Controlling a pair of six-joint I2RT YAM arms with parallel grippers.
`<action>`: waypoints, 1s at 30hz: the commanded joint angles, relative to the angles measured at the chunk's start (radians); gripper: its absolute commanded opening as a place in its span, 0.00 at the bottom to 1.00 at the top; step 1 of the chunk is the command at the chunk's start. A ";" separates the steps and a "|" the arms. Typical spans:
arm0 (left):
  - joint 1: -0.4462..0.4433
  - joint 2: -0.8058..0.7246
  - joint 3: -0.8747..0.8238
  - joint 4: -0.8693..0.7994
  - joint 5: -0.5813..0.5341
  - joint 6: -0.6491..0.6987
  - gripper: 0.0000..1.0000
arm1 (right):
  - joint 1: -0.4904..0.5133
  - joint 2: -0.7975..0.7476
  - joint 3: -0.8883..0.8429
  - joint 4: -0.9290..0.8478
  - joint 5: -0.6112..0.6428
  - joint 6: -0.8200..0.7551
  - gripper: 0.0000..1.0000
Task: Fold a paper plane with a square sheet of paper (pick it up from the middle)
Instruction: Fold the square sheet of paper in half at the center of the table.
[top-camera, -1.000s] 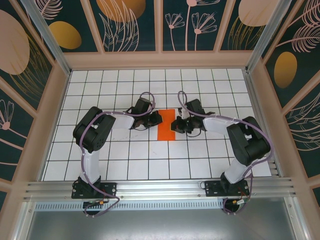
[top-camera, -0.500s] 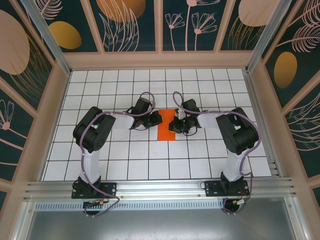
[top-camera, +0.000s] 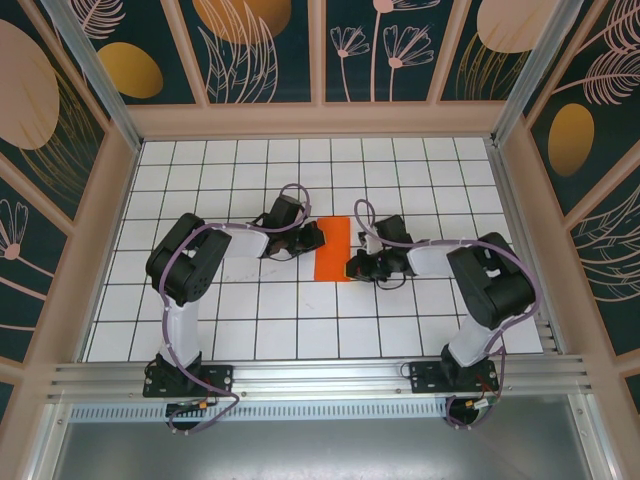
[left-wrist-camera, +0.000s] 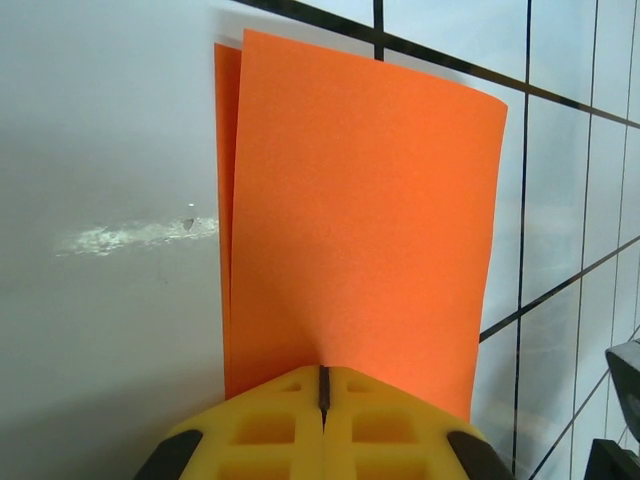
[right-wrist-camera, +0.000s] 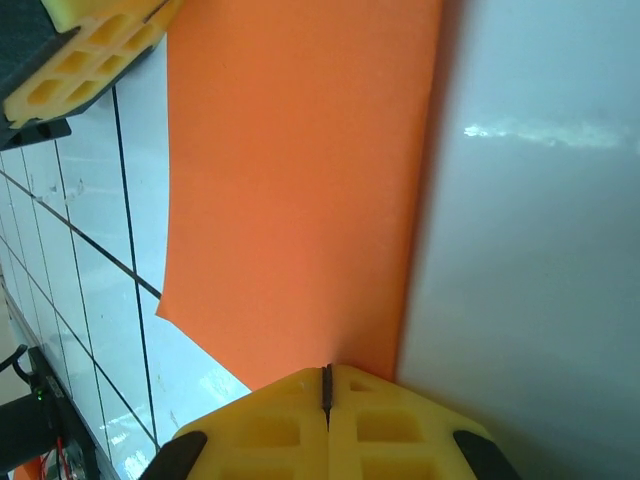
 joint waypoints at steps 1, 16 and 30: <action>0.006 0.029 -0.005 -0.177 -0.102 0.061 0.00 | 0.006 -0.070 0.037 -0.040 0.063 0.049 0.03; 0.006 -0.288 -0.003 -0.191 -0.218 0.055 0.63 | 0.081 -0.083 0.091 -0.140 0.331 0.208 0.08; 0.011 -0.528 -0.229 -0.177 -0.451 0.042 0.99 | 0.165 -0.015 0.147 -0.198 0.273 0.265 0.13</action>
